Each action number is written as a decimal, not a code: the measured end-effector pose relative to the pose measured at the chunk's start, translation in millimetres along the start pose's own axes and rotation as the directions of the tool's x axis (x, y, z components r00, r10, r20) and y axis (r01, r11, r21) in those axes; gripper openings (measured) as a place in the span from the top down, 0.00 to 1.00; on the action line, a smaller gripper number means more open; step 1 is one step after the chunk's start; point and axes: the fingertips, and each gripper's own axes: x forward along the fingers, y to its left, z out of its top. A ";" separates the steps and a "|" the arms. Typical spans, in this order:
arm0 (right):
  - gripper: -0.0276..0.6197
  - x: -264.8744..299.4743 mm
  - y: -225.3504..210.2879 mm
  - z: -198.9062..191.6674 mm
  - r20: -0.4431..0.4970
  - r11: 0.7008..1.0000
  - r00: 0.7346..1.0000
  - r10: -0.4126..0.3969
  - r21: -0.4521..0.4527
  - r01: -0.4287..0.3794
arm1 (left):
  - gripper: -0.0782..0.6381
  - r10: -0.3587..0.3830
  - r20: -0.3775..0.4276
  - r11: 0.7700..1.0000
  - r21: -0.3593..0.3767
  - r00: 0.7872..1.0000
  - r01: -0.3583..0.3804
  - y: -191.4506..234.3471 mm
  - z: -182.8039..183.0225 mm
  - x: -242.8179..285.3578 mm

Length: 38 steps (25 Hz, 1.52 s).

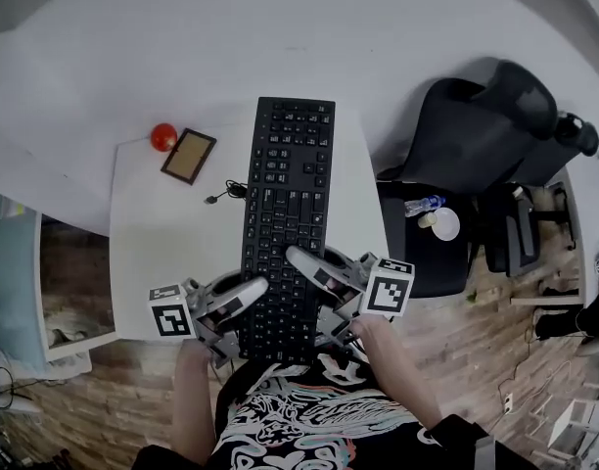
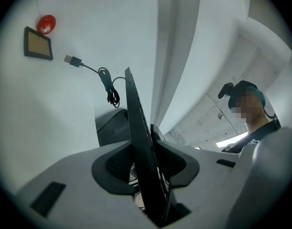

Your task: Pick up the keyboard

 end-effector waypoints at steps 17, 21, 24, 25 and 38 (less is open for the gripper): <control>0.77 -1.1 49.8 3.6 0.074 0.992 0.993 0.094 -0.095 -0.087 | 0.71 -0.059 -0.042 0.986 0.153 0.997 0.065 -42.3 6.9 -8.0; 0.77 0.2 47.1 3.6 0.076 0.992 0.993 0.087 -0.097 -0.079 | 0.71 -0.063 -0.044 0.986 0.152 0.997 0.069 -39.4 7.9 -8.3; 0.77 1.5 45.1 2.5 0.078 0.992 0.993 0.084 -0.099 -0.077 | 0.71 -0.062 -0.046 0.985 0.155 0.997 0.068 -36.7 8.0 -9.6; 0.77 1.5 44.9 2.3 0.079 0.992 0.993 0.083 -0.100 -0.075 | 0.71 -0.062 -0.047 0.985 0.159 0.997 0.069 -36.4 8.0 -9.8; 0.79 3.6 23.1 6.9 0.107 0.997 0.992 0.072 -0.047 -0.067 | 0.72 -0.067 -0.032 0.986 0.152 0.997 0.071 -16.7 10.2 -4.1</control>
